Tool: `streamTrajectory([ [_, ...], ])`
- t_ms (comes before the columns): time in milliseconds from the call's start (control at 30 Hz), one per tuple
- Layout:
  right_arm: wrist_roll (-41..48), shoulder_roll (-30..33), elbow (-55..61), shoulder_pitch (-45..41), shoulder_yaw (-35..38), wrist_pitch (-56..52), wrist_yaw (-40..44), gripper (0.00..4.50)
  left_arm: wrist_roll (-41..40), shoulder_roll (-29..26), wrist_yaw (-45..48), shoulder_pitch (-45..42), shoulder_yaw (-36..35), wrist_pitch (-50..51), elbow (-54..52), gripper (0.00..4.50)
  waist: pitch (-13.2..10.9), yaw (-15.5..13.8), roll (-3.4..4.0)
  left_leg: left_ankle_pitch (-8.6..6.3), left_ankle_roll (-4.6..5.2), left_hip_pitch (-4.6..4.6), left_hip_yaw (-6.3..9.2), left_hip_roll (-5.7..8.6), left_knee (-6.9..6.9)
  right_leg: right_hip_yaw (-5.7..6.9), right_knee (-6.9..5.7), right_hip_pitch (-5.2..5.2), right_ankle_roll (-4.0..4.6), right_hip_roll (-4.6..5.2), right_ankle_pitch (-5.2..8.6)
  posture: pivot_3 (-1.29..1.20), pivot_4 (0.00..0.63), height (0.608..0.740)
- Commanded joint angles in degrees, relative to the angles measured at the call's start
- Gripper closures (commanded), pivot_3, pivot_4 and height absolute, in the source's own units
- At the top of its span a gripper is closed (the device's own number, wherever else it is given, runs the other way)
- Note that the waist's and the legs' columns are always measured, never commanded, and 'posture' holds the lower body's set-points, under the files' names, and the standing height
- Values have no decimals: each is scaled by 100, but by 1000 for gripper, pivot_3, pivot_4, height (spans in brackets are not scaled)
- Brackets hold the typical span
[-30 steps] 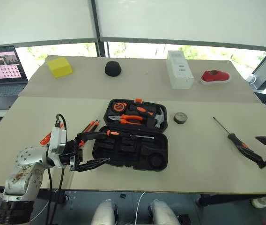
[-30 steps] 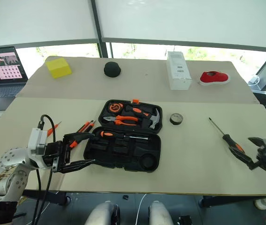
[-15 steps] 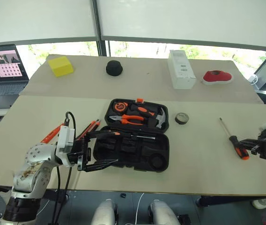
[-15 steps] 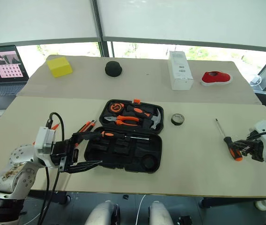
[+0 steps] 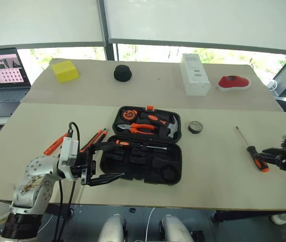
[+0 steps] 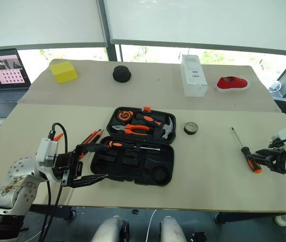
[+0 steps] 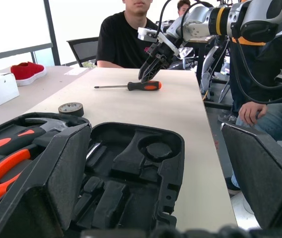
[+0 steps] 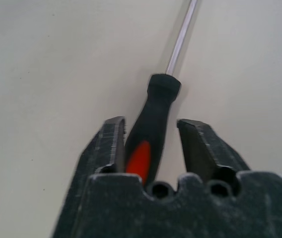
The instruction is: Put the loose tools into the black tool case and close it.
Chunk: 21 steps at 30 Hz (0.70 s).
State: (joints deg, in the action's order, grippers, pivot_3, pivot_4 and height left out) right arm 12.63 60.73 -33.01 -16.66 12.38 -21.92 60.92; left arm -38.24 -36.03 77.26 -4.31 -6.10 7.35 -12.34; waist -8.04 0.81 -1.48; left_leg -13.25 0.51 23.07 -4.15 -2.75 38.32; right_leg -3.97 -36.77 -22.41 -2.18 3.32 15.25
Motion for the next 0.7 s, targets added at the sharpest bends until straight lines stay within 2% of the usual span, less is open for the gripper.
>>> streamTrajectory([
  [33,-36,140,215,23,-61,-469,21,1093,45,-31,73,15,-82,-177,11,0,0,0,0,0,0,0,0,-1,0,0,0,0,0,0,0,0,150,740],
  [167,-277,50,23,-85,-362,-585,-85,1093,95,5,119,-68,-22,-274,126,0,0,-1,0,0,0,1,-1,0,0,0,0,-2,0,0,0,0,150,740],
  [300,-271,-115,-205,-302,-373,-385,-167,2094,118,16,156,-122,-25,-336,204,0,0,2,-1,0,0,5,-1,0,0,0,0,-7,0,-1,0,0,150,740],
  [333,-245,-109,-189,-317,-336,-309,-149,2548,114,9,167,-106,-50,-359,217,0,0,9,-1,0,0,5,-1,0,0,0,0,-7,0,-1,0,0,150,740],
  [433,-128,15,-37,-226,-135,-4,-20,3484,88,-10,172,-2,-150,-421,234,0,-1,11,1,0,0,6,-1,0,-1,-1,0,-8,0,-1,0,0,150,740],
  [533,59,118,403,59,183,804,353,3498,67,-25,178,144,-232,-497,236,0,-2,3,7,0,0,16,-1,0,-2,-1,-1,-20,0,-1,0,0,150,740],
  [600,-38,155,941,225,207,1964,556,3498,84,-33,155,245,-303,-537,224,0,-3,4,10,0,0,18,-1,0,-4,-1,0,-22,-1,-1,0,0,150,740],
  [633,131,62,1322,212,255,2146,671,3498,92,-35,144,292,-344,-555,218,0,-3,24,11,0,0,19,-2,0,-4,-1,-1,-24,-2,-1,1,0,150,740],
  [700,579,-186,2216,22,174,1817,769,3498,77,-39,85,394,-454,-562,196,0,-5,65,12,0,0,16,-3,-6,-5,-4,-3,-27,-1,-4,0,0,150,740],
])
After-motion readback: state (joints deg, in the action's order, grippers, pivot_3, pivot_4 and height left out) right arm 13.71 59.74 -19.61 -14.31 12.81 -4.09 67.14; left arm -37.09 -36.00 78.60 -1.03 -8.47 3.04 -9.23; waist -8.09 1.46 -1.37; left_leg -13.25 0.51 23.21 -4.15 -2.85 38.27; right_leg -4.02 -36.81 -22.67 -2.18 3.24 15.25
